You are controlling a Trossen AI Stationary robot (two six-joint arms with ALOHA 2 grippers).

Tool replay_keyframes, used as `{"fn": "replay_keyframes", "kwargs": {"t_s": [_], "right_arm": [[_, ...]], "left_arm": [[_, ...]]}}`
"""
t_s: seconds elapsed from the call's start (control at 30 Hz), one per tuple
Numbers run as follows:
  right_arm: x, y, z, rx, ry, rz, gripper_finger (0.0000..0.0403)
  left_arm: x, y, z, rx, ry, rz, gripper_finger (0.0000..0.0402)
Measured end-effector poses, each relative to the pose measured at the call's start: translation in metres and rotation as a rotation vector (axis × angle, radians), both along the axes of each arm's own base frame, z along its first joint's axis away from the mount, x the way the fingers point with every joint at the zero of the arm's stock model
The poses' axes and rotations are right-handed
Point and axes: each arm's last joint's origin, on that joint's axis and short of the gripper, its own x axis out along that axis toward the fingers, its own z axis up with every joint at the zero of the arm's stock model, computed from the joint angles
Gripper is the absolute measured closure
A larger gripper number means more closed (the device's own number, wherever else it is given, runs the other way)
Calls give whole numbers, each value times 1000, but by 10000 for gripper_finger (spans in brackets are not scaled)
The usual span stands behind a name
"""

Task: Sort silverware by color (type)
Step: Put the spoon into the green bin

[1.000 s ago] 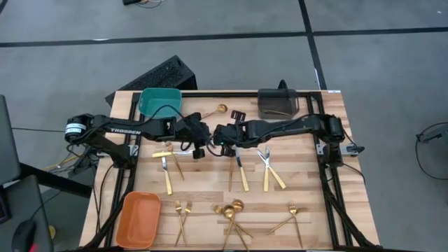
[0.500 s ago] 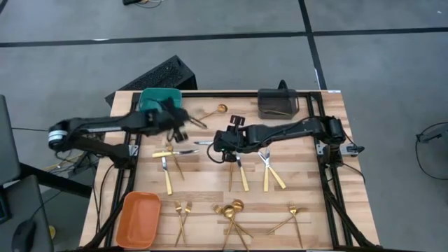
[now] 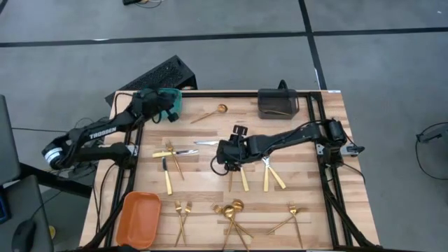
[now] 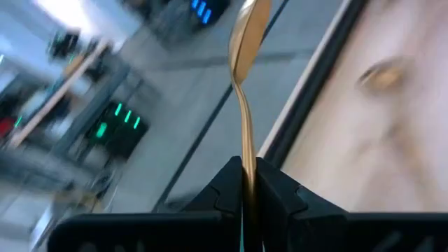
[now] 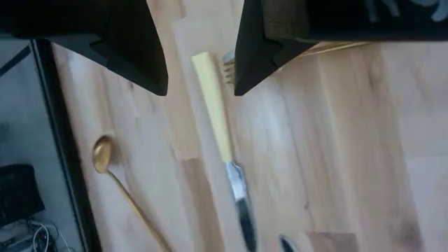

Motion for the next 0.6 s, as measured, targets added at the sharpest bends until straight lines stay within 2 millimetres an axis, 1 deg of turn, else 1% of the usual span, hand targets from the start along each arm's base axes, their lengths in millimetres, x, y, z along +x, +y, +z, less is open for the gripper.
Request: {"fn": "replay_keyframes", "kwargs": {"t_s": [0.1, 0.27, 0.47, 0.6], "right_arm": [[-1, 3, -6, 5, -12, -1, 213], [0, 2, -6, 10, -21, -12, 214], [-1, 2, -6, 12, -21, -15, 214], [-2, 2, -7, 11, -7, -17, 214]], "left_arm": [[-13, 14, -4, -20, 3, 74, 383], [-23, 25, -8, -36, 13, 38, 384], [-27, 27, -14, -96, 15, 4, 384], [-30, 24, -20, -221, -28, 74, 396]]}}
